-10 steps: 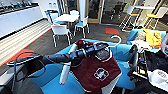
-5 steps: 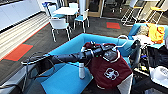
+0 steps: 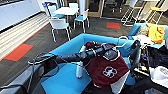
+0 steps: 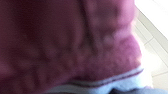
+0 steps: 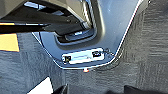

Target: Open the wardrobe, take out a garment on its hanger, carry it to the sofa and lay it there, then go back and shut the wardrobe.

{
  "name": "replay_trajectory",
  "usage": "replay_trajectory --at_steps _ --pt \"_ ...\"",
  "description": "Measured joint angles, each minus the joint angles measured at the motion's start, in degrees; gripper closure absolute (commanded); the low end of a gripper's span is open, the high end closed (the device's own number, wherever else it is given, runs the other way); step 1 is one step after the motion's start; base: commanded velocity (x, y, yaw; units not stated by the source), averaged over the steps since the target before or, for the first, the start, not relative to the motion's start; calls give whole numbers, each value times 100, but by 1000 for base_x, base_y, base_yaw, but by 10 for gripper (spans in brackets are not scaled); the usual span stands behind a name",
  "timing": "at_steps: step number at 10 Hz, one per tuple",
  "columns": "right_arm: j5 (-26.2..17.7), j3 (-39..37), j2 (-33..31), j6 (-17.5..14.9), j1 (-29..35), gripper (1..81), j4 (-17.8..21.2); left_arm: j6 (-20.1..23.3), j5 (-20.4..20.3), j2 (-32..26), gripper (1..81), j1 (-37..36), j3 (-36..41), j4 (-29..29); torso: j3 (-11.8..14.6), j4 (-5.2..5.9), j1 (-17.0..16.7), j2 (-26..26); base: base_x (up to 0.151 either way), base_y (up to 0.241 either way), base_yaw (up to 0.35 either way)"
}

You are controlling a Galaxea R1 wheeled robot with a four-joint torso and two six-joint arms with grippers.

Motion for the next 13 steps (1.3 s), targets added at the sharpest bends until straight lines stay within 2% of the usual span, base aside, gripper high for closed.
replay_trajectory --at_steps 3,7,11,13 --pt "2 0 44 0 1 10 0 -28 -5 -149 811 28 -322 0 -2 0 0 0 0 0 0" --pt "-26 -44 59 0 1 10 2 -37 9 -62 811 13 -812 2 -2 0 0 0 0 0 0" --pt "-193 -48 80 0 15 10 2 -325 15 -427 811 -257 -897 2 -2 0 0 2 0 0 0" --pt "-195 -48 80 0 17 10 2 -308 4 -421 811 -267 -1044 83 -2 0 0 2 0 0 0"
